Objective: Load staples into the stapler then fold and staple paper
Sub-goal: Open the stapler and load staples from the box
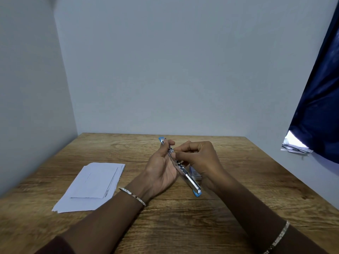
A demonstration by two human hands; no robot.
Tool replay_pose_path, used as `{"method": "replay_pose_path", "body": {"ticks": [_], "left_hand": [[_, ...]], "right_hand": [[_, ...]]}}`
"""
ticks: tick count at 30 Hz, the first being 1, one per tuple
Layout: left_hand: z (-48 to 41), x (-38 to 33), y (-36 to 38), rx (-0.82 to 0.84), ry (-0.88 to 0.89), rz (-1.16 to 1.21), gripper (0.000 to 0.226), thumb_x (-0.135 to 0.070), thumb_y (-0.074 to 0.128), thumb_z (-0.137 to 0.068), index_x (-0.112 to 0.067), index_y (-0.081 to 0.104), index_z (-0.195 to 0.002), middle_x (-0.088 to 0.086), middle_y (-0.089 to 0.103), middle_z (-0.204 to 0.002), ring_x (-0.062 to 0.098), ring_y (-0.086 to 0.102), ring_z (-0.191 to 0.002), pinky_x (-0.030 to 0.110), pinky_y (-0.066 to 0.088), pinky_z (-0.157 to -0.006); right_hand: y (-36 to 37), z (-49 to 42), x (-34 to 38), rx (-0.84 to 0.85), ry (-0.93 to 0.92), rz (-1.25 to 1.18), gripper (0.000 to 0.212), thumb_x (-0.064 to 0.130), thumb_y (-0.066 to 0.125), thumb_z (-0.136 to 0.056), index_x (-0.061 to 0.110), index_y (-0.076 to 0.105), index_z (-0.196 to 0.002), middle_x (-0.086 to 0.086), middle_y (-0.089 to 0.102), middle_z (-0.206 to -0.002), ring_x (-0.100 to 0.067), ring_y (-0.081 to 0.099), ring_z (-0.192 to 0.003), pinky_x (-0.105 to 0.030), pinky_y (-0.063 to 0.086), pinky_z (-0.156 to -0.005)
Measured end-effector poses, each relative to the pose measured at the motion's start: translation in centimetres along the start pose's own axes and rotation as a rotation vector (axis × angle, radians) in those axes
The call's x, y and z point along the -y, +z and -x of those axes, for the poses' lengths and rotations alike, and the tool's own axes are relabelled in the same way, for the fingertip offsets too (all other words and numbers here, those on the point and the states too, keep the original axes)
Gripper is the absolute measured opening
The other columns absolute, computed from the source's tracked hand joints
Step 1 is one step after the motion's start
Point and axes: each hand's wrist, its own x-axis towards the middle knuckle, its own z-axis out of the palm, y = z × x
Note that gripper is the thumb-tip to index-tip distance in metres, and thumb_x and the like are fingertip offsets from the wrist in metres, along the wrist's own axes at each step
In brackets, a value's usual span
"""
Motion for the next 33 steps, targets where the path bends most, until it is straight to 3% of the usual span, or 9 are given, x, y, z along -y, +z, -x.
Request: {"method": "replay_pose_path", "body": {"ticks": [5,10,13,15,17,21,24,28,33], "left_hand": [[0.1,0.3,0.0,-0.099,-0.003,0.051,0.036,-0.038,0.032,-0.109,-0.013,0.049,-0.089,0.026,0.069,-0.084,0.034,0.072,-0.072,0.049,0.054,-0.076],[0.1,0.1,-0.1,-0.155,-0.031,0.167,0.043,-0.037,0.031,-0.11,-0.01,0.047,-0.081,0.02,0.066,-0.06,0.03,0.073,-0.053,0.038,0.062,-0.049],[0.1,0.0,0.0,-0.138,-0.034,0.196,0.046,-0.041,0.03,-0.109,-0.009,0.048,-0.081,0.02,0.067,-0.064,0.032,0.074,-0.061,0.04,0.063,-0.062],[0.4,-0.2,0.3,-0.091,-0.069,0.19,0.047,-0.046,0.027,-0.109,-0.01,0.05,-0.088,0.027,0.071,-0.084,0.037,0.073,-0.083,0.05,0.055,-0.081],[0.5,-0.3,0.5,-0.081,-0.072,0.184,0.048,-0.047,0.027,-0.108,-0.013,0.049,-0.084,0.032,0.071,-0.097,0.041,0.072,-0.09,0.053,0.055,-0.081],[0.5,-0.3,0.3,-0.118,-0.02,0.162,0.046,-0.042,0.03,-0.109,-0.013,0.048,-0.078,0.026,0.064,-0.092,0.037,0.067,-0.089,0.052,0.05,-0.085],[0.5,-0.2,0.3,-0.136,0.007,0.124,0.044,-0.04,0.032,-0.109,-0.012,0.05,-0.081,0.022,0.057,-0.089,0.035,0.063,-0.086,0.049,0.051,-0.08],[0.6,-0.3,0.4,-0.096,0.012,0.111,0.042,-0.041,0.033,-0.108,-0.013,0.051,-0.083,0.021,0.057,-0.087,0.034,0.066,-0.081,0.043,0.062,-0.065],[0.7,-0.4,0.5,-0.092,0.001,0.118,0.042,-0.042,0.033,-0.108,-0.012,0.052,-0.084,0.016,0.055,-0.088,0.033,0.063,-0.083,0.045,0.058,-0.073]], "right_hand": [[0.0,0.0,0.4,0.008,-0.196,0.5,0.01,0.014,0.079,-0.079,0.02,0.086,-0.082,0.003,0.08,-0.071,-0.007,0.074,-0.068,-0.027,0.058,-0.062],[1.1,0.4,0.4,0.065,-0.302,0.643,0.019,0.017,0.068,-0.087,0.013,0.084,-0.079,-0.007,0.078,-0.068,-0.022,0.073,-0.067,-0.036,0.057,-0.062],[1.1,0.3,0.4,0.078,-0.286,0.624,0.018,0.017,0.067,-0.088,0.015,0.085,-0.085,-0.002,0.078,-0.07,-0.011,0.071,-0.066,-0.033,0.056,-0.061],[0.9,0.2,0.4,0.038,-0.272,0.548,0.017,0.014,0.068,-0.086,0.023,0.082,-0.088,0.01,0.069,-0.06,0.002,0.063,-0.055,-0.016,0.047,-0.051],[0.8,0.0,0.5,-0.004,-0.269,0.51,0.017,0.012,0.067,-0.083,0.025,0.076,-0.085,0.01,0.064,-0.056,0.004,0.056,-0.048,-0.012,0.041,-0.048],[0.7,-0.1,0.5,0.045,-0.31,0.614,0.014,0.018,0.067,-0.087,0.019,0.079,-0.079,0.011,0.067,-0.061,0.006,0.058,-0.054,-0.01,0.039,-0.05],[0.5,-0.1,0.5,0.05,-0.329,0.668,0.019,0.019,0.065,-0.085,0.016,0.08,-0.075,0.004,0.073,-0.064,-0.002,0.058,-0.054,-0.018,0.043,-0.052],[0.1,-0.2,0.8,0.079,-0.323,0.661,0.021,0.022,0.064,-0.083,0.014,0.081,-0.076,-0.005,0.078,-0.077,-0.017,0.071,-0.073,-0.039,0.058,-0.07],[-0.1,-0.1,1.1,0.145,-0.314,0.61,0.034,0.031,0.057,-0.083,0.008,0.082,-0.083,-0.012,0.073,-0.081,-0.023,0.068,-0.08,-0.046,0.056,-0.076]]}}
